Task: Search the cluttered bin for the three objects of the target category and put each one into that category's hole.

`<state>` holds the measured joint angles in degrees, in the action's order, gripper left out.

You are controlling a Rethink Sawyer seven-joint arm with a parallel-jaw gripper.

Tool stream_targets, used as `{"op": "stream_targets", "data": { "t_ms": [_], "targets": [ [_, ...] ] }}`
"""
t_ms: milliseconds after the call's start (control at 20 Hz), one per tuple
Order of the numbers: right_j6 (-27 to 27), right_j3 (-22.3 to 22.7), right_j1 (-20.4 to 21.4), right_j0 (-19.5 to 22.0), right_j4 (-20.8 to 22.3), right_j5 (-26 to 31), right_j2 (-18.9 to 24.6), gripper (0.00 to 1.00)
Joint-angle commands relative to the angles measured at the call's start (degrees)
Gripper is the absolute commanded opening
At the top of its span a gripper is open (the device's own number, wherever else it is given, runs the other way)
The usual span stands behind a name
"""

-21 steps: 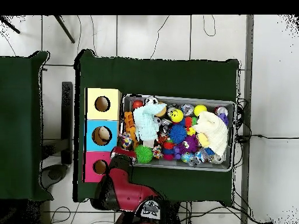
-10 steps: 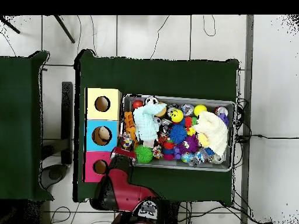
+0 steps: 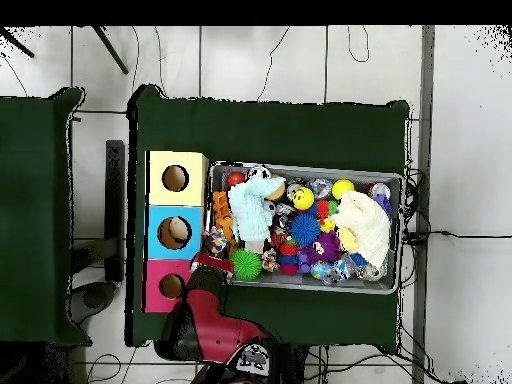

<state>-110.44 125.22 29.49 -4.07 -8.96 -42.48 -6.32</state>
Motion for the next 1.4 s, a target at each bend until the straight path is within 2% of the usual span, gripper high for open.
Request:
{"op": "stream_targets", "data": {
  "t_ms": [50, 250, 650, 700, 1000, 1400],
  "targets": [
    [-10.2, -9.3, -1.5, 1.3, -3.0, 0.0, 2.7, 1.00],
    [-11.2, -9.6, -2.7, 0.5, -4.4, -2.1, 2.7, 1.00],
    [-10.8, -10.2, -3.5, 0.3, -5.1, -1.6, 2.7, 1.00],
    [-10.8, -10.2, -3.5, 0.3, -5.2, -1.9, 2.7, 0.00],
    [-10.7, -9.8, -3.6, -1.5, -8.4, -2.6, 1.7, 0.00],
    [-11.3, -9.2, -1.7, -0.5, -7.7, 0.6, 2.4, 0.00]
  ]
}}
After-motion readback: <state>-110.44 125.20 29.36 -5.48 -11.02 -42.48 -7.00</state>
